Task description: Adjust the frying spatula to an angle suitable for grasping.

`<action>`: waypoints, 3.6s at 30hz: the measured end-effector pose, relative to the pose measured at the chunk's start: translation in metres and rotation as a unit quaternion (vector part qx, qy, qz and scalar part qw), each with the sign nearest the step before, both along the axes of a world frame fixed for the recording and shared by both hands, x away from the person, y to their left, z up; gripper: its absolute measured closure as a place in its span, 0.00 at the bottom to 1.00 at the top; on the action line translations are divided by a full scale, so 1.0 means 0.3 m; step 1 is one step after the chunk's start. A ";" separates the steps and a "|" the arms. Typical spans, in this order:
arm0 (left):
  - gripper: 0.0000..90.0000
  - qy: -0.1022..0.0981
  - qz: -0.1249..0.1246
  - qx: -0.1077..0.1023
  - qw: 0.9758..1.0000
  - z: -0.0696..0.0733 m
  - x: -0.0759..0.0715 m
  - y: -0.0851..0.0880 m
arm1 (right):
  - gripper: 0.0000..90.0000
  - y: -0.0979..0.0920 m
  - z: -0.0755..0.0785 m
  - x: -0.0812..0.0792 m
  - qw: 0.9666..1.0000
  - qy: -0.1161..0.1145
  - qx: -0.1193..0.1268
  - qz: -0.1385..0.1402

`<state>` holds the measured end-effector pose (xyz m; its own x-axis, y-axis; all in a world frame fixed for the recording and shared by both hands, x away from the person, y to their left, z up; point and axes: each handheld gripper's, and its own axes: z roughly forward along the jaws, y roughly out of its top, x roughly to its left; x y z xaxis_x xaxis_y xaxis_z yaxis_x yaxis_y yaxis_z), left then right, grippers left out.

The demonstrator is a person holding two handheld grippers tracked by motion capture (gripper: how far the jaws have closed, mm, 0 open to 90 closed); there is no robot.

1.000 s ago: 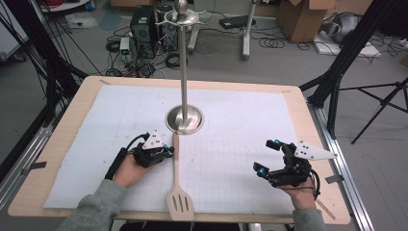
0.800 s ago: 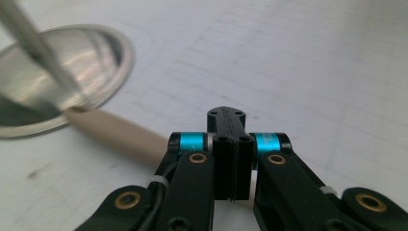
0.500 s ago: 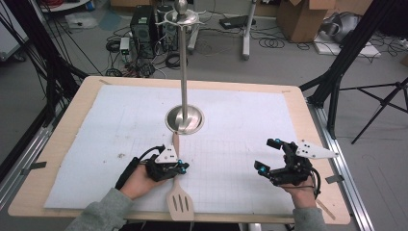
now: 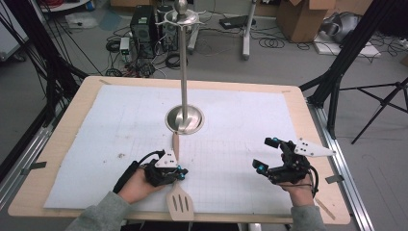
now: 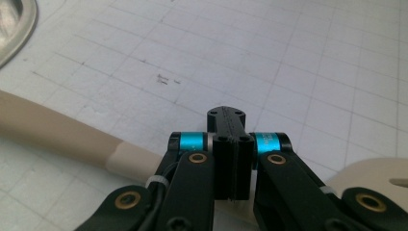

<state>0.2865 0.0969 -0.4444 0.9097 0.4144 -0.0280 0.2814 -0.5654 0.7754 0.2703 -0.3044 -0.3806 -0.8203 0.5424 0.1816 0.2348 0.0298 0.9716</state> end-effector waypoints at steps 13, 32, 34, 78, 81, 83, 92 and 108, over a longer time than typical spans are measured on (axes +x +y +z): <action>1.00 0.005 -0.012 -0.014 1.000 0.002 -0.011 0.050 | 0.01 0.014 0.004 0.018 1.000 0.004 0.025 0.009; 1.00 -0.020 -0.050 0.014 0.998 0.015 -0.031 0.111 | 0.01 0.035 0.001 0.027 1.000 0.001 0.010 0.015; 1.00 -0.013 -0.050 0.012 0.999 0.017 -0.032 0.136 | 0.01 0.039 -0.001 0.029 1.000 -0.001 0.004 0.015; 1.00 -0.009 0.101 0.000 0.995 0.005 0.150 0.347 | 0.01 0.014 -0.007 -0.024 1.000 -0.004 -0.026 0.015; 1.00 -0.017 0.091 -0.007 0.996 0.016 0.156 0.324 | 0.01 0.006 -0.009 -0.031 1.000 -0.003 -0.025 0.011; 1.00 -0.021 0.088 -0.003 0.996 0.020 0.162 0.305 | 0.01 0.003 -0.010 -0.037 1.000 -0.001 -0.025 0.009; 1.00 -0.017 0.069 -0.004 0.997 0.021 0.202 0.237 | 0.01 0.005 -0.016 -0.049 1.000 0.004 -0.029 0.005; 1.00 -0.016 0.023 -0.016 0.999 0.012 0.209 0.091 | 0.01 -0.014 -0.017 -0.072 1.000 0.004 -0.030 -0.004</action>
<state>0.3492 0.1243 -0.4407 0.8903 0.4551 -0.0135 0.2815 -0.5269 0.8020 0.2487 -0.3086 -0.3856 -0.8145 0.5592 0.1544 0.2423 0.0860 0.9664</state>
